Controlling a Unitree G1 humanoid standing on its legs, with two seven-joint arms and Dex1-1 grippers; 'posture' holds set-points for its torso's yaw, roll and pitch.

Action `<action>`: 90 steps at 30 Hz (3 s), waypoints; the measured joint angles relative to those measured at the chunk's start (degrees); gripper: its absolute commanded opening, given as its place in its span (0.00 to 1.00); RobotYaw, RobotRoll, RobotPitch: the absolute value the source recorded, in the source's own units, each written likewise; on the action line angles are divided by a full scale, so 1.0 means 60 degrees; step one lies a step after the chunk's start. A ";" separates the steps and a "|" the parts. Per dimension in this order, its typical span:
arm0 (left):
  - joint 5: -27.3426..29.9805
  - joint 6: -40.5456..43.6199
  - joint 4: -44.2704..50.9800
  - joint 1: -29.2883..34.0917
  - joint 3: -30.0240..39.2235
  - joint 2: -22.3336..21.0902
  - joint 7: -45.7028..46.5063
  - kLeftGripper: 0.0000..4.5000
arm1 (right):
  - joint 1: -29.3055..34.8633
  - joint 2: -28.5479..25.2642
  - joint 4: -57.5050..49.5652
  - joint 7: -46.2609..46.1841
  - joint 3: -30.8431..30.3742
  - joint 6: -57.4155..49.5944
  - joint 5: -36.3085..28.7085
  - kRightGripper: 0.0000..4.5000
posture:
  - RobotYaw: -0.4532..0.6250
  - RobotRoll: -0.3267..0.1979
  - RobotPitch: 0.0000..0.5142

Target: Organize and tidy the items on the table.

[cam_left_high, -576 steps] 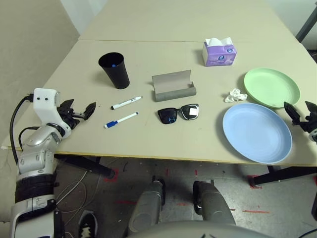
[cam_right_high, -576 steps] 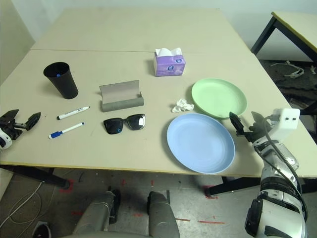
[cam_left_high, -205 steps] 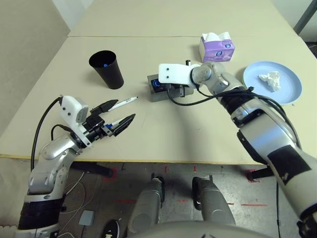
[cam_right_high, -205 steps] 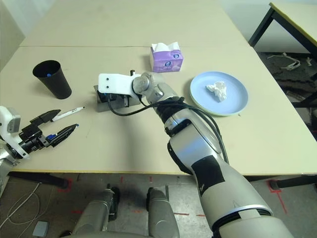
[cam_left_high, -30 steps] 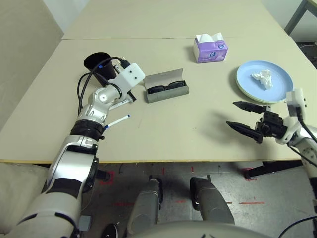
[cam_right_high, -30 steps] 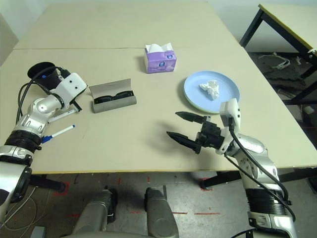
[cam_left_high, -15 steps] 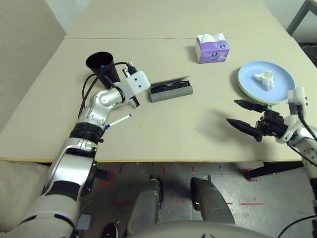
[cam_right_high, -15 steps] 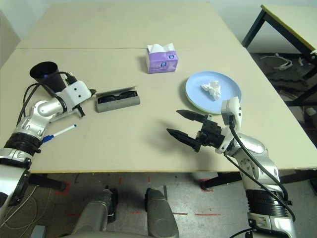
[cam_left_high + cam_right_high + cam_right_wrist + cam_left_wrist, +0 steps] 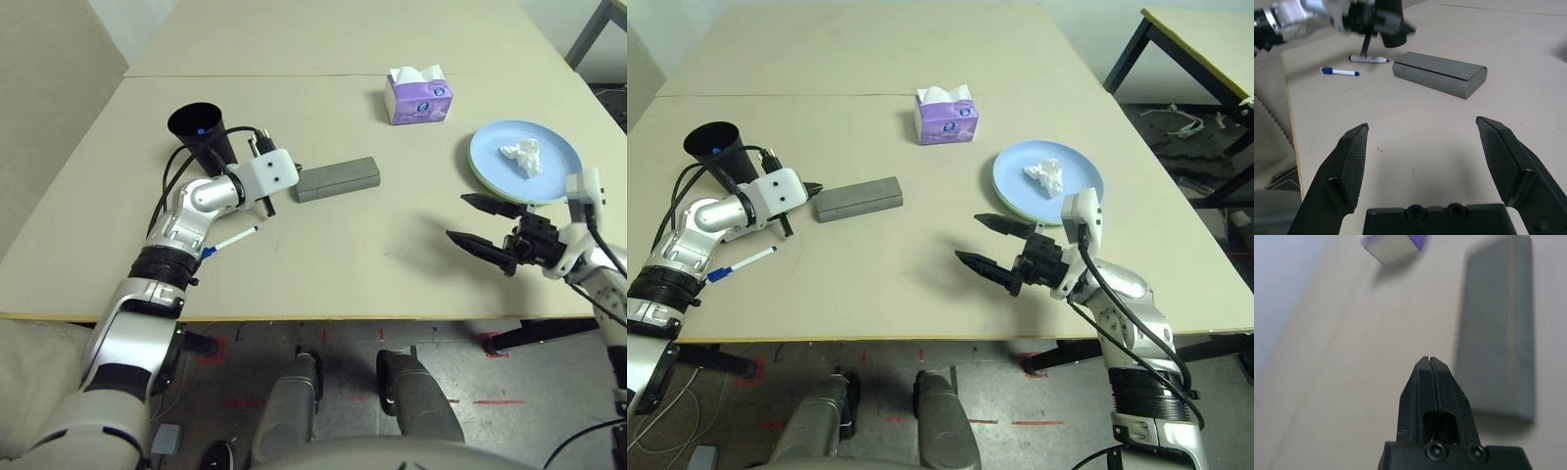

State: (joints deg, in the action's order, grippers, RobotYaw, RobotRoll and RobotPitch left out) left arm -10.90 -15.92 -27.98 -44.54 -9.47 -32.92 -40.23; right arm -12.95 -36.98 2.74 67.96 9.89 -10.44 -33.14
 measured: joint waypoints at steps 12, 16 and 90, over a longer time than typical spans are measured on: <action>0.3448 1.0912 0.7045 0.0541 0.0961 -0.3318 -0.2463 0.83 | -0.0254 0.0169 0.0282 0.0209 -0.0238 0.0290 0.0204 1.00 | 0.25 0.62 0.35; 0.3948 1.2447 0.8190 0.1724 0.0779 -0.5598 -0.3493 0.99 | -0.0298 0.0189 0.0423 0.0303 -0.0290 0.0356 0.0275 1.00 | 0.26 0.62 0.35; 0.4187 1.1569 0.6272 0.1848 0.1681 -0.4914 -0.3093 0.21 | -0.0092 0.0329 -0.0448 0.0273 -0.0461 0.0004 0.0294 1.00 | 0.24 0.62 0.36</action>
State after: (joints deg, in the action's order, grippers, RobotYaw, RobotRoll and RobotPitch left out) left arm 14.23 53.49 9.65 -33.45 0.62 -62.40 -58.79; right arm -13.50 -35.01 0.05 69.60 7.12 -10.42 -31.38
